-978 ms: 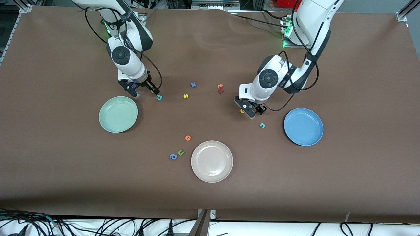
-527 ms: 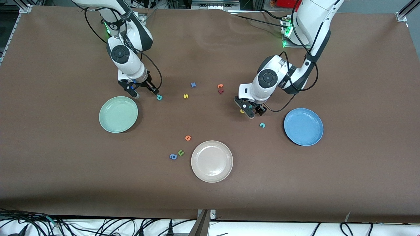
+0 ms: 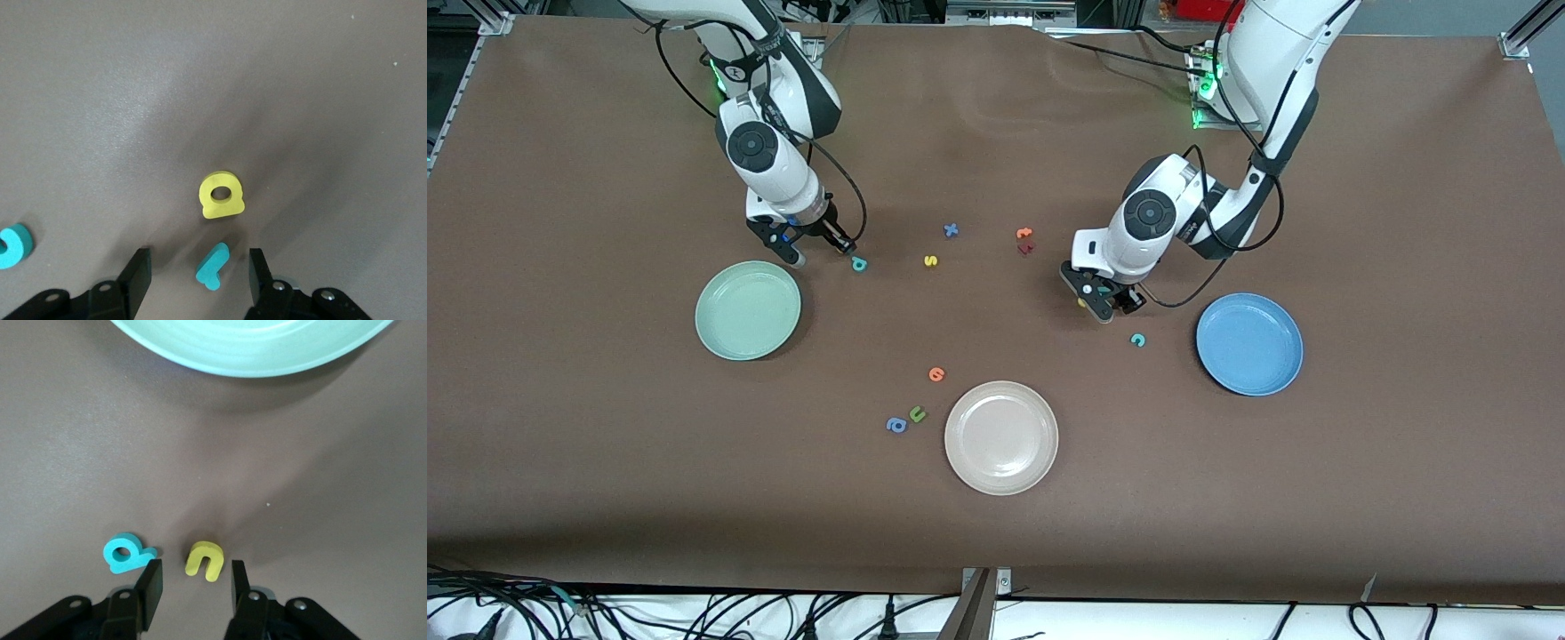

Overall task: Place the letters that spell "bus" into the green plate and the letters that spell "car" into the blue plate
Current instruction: 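Close both grippers on the yellow n and the cyan hook, then open the left gripper over the blue plate while the right gripper lifts, then place the yellow n in the green plate while the left gripper moves away, then pinch the cyan a and cyan c with the right and left grippers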

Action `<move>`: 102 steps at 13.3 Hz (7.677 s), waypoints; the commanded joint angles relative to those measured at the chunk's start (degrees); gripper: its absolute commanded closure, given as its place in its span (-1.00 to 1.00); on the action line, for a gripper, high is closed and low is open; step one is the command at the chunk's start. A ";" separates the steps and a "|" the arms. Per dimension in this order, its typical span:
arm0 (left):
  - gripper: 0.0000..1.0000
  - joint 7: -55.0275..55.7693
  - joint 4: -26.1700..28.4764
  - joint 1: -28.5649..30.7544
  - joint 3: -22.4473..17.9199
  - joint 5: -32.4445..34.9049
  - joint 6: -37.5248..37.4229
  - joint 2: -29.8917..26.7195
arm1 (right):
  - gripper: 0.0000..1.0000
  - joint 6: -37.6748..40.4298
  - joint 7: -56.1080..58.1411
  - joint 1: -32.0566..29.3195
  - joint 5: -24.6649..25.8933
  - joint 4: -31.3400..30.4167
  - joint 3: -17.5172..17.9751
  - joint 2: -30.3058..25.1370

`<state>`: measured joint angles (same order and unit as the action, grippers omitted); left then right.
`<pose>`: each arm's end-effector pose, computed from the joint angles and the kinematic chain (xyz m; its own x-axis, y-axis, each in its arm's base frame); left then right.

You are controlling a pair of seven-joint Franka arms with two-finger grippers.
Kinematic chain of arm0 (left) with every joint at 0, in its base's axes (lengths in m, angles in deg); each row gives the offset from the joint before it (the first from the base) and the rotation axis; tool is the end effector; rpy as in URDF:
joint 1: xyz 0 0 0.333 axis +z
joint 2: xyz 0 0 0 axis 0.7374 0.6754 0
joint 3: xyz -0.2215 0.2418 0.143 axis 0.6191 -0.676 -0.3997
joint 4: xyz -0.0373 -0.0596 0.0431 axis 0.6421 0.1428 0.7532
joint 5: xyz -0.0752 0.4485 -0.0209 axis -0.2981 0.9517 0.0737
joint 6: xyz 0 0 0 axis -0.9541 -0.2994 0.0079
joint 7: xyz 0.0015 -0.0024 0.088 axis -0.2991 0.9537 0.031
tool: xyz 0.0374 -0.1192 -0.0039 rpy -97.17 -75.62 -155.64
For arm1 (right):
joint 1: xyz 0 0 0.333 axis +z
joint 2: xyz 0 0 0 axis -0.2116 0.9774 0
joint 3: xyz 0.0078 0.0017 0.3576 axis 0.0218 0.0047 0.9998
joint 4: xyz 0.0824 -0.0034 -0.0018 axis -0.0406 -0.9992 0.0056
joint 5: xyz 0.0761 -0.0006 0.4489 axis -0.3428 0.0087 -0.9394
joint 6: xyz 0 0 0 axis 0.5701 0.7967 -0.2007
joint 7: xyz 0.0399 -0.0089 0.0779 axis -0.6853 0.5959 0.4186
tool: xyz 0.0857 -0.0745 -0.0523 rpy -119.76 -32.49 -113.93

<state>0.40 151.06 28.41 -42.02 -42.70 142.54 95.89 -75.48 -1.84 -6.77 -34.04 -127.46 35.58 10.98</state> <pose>0.5271 -0.3385 0.1368 0.6288 -0.7763 -0.0449 -0.7737 -0.6303 0.0639 0.4284 0.2247 0.1579 0.7474 -0.6604 -0.0722 -0.6626 -0.7489 -0.0097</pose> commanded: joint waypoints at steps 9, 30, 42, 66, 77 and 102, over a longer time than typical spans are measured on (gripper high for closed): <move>0.80 -0.43 -0.81 0.47 0.13 1.90 -0.32 0.27 | -0.05 -3.38 0.93 -0.35 1.09 -1.38 -1.08 2.59; -1.00 -41.04 -16.72 23.67 0.04 0.93 -24.05 -1.66 | 1.00 1.50 1.28 -0.43 1.09 0.20 -2.48 1.38; -1.00 -4.90 -36.41 22.88 7.85 -7.95 -52.79 -8.96 | 1.00 25.74 38.61 -0.52 0.91 11.90 -24.10 -4.46; -1.00 28.13 -35.53 21.13 14.19 -4.70 -49.89 -7.91 | -0.87 31.17 14.94 0.01 0.30 21.38 -12.35 -3.92; -1.00 27.96 -35.18 20.86 14.01 2.31 -39.79 3.41 | -0.94 5.35 -9.51 2.81 0.38 9.80 -1.35 4.34; 0.16 34.29 -12.50 21.39 14.54 15.61 -9.99 9.31 | -0.32 -3.38 -11.02 4.58 5.22 6.09 -3.28 8.04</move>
<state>33.23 136.50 49.14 -27.80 -29.37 131.45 106.49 -77.25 -11.47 -2.68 -29.91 -120.68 32.41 18.49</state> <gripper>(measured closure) 0.511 0.335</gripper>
